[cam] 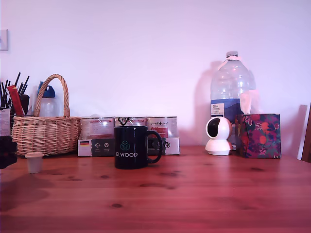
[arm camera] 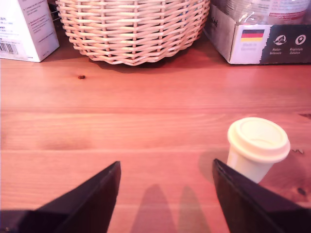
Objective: Pick up the coffee capsules from the table one by one and drop them inside the nearest coffee cup
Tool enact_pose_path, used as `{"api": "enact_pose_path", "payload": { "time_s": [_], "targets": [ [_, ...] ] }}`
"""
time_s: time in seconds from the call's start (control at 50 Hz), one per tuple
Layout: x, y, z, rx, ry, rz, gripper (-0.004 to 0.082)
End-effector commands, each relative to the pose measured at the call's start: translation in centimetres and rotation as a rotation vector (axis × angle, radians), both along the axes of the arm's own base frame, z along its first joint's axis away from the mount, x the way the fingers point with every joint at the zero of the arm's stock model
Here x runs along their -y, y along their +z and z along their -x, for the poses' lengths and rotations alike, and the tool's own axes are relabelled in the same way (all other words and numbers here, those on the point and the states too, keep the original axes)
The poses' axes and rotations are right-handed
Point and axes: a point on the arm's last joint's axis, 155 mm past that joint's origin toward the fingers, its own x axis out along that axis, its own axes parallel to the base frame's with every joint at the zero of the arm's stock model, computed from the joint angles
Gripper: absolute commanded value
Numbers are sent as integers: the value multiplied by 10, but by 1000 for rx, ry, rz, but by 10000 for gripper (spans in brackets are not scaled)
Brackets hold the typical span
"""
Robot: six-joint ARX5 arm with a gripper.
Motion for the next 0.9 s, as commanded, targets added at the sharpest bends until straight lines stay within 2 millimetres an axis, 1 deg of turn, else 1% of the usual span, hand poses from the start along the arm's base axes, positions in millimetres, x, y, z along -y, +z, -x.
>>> {"api": "enact_pose_path", "payload": {
  "time_s": [0.0,0.34,0.46,0.6,0.7,0.88],
  "targets": [
    [4,5,0,1,-6,-1,502],
    [4,2,2,-13,-8,0,502],
    [10,-1,3,-23,-32,8,502],
    [20,-8,8,-67,-61,2,502],
    [29,-7,13,-79,-90,-19,501],
    [59,-3,19,-89,-196,-59,501]
  ]
}}
